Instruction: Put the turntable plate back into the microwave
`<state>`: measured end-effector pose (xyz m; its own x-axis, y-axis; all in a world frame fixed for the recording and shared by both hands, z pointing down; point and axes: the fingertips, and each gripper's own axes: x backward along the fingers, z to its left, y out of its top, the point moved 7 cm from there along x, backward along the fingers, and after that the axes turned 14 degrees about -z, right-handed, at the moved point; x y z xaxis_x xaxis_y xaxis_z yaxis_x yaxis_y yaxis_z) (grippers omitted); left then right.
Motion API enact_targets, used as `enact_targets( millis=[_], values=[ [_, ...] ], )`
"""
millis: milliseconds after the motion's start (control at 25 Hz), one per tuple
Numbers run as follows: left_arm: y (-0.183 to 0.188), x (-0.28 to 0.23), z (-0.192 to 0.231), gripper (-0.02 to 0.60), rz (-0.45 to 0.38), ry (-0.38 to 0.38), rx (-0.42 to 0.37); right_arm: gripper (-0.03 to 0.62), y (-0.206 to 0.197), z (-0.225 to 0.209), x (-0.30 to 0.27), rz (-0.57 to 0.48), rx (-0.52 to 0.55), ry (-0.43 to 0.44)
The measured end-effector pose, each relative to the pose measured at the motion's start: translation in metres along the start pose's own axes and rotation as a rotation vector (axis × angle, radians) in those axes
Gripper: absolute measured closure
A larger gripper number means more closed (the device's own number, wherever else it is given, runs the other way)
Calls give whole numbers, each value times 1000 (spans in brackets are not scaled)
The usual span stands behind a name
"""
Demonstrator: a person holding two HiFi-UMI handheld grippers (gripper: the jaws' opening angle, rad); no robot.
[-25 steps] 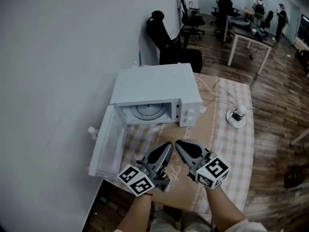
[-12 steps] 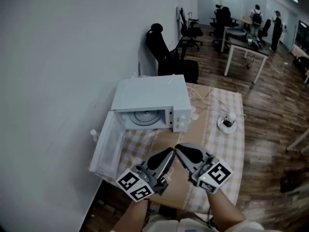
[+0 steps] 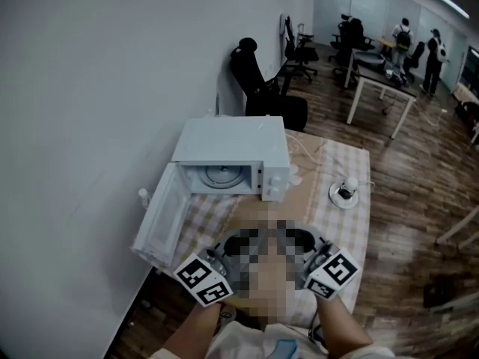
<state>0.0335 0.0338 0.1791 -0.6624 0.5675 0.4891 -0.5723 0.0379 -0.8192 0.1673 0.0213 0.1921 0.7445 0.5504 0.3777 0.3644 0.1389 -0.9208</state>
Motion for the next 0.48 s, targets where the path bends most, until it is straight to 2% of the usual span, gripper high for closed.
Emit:
enact_targets(
  millis=[240, 480],
  values=[
    [11, -9, -8, 580, -19, -17, 1, 557, 20, -3, 14, -30, 8, -15],
    [10, -21, -17, 580, -4, -54, -21, 557, 34, -5, 14, -57, 25, -18]
  ],
)
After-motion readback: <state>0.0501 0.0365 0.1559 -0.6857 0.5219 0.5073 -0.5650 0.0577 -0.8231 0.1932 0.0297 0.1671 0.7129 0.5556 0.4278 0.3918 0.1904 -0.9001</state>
